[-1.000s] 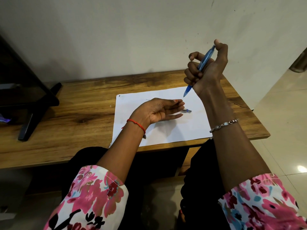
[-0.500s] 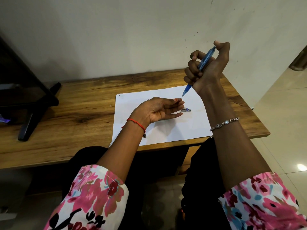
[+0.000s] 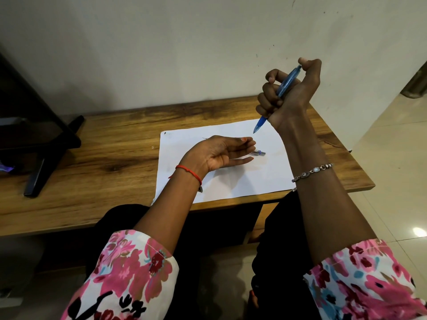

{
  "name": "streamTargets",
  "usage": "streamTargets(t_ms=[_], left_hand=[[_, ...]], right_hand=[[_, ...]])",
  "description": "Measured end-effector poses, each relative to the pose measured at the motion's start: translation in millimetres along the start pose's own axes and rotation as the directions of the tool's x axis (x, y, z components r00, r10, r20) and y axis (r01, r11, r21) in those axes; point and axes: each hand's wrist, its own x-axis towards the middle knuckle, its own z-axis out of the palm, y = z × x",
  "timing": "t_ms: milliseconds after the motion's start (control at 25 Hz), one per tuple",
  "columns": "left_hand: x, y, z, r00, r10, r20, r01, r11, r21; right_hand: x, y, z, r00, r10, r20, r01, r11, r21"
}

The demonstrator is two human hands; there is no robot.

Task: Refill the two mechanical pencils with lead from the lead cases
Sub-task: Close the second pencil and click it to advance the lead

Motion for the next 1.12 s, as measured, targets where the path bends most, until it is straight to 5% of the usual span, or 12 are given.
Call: streamTargets(t_ms=[1120], left_hand=[[-1.8,-3.7,2.5,1.0,-0.002,-0.011,0.003,1.0,0.013]], right_hand=[[-1.8,-0.6,-0.8,1.0,-0.001,-0.011,0.002,0.999,0.035]])
